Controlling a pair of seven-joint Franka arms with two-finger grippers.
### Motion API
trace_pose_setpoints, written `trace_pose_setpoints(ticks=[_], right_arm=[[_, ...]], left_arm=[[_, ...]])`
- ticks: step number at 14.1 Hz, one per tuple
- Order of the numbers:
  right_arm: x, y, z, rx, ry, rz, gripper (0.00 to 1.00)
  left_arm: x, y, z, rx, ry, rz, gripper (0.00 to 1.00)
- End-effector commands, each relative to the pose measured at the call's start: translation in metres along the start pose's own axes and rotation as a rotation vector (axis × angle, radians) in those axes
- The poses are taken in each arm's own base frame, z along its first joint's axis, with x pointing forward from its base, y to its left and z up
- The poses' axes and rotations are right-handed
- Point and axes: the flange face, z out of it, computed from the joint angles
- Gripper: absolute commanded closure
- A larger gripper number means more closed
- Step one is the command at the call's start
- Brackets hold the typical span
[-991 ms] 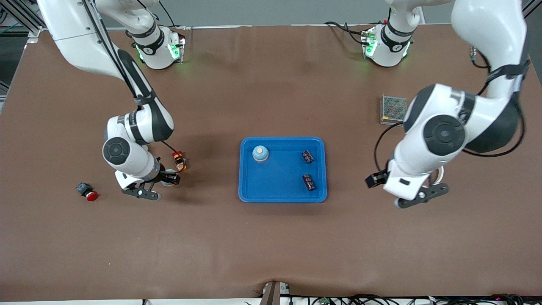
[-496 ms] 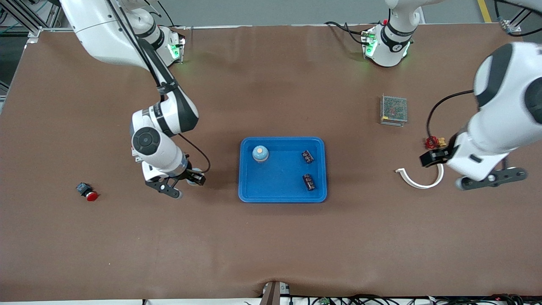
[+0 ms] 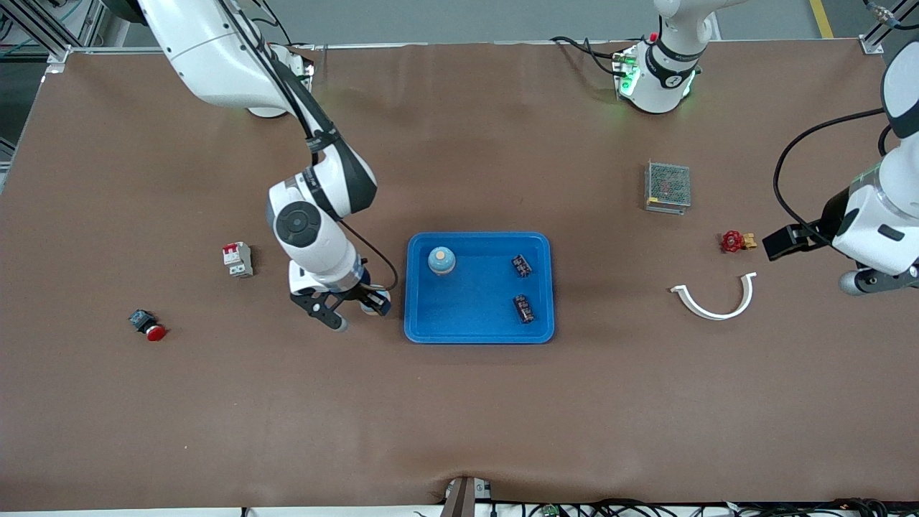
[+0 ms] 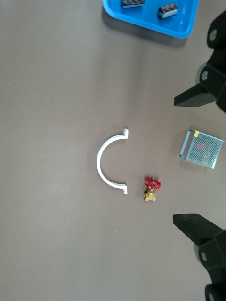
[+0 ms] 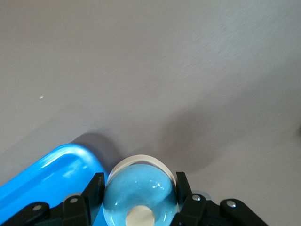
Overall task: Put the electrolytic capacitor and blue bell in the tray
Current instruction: 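Carry the second bell into the tray with the right gripper and release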
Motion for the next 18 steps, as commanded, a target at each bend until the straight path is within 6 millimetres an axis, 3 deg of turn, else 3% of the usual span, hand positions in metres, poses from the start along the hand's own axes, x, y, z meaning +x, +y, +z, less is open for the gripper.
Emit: trace_pose_setpoints(ticks=[1, 6, 9, 18], right_arm=[[-0.008, -0.025, 0.014, 0.003, 0.006, 0.040, 1.00], [-0.027, -0.068, 0.023, -0.055, -0.016, 0.129, 1.00], [-0.035, -0.079, 0.025, -0.069, -0.012, 0.152, 1.00], [-0.068, -0.094, 0.065, -0.099, 0.014, 0.189, 1.00]], left_arm=[[-0.025, -0.009, -0.027, -0.003, 0.018, 0.042, 0.00], [-0.048, -0.054, -0.048, -0.077, 0.023, 0.093, 0.00], [-0.059, -0.052, -0.048, -0.069, 0.027, 0.099, 0.00], [-0.059, -0.042, -0.048, -0.069, 0.027, 0.098, 0.00]])
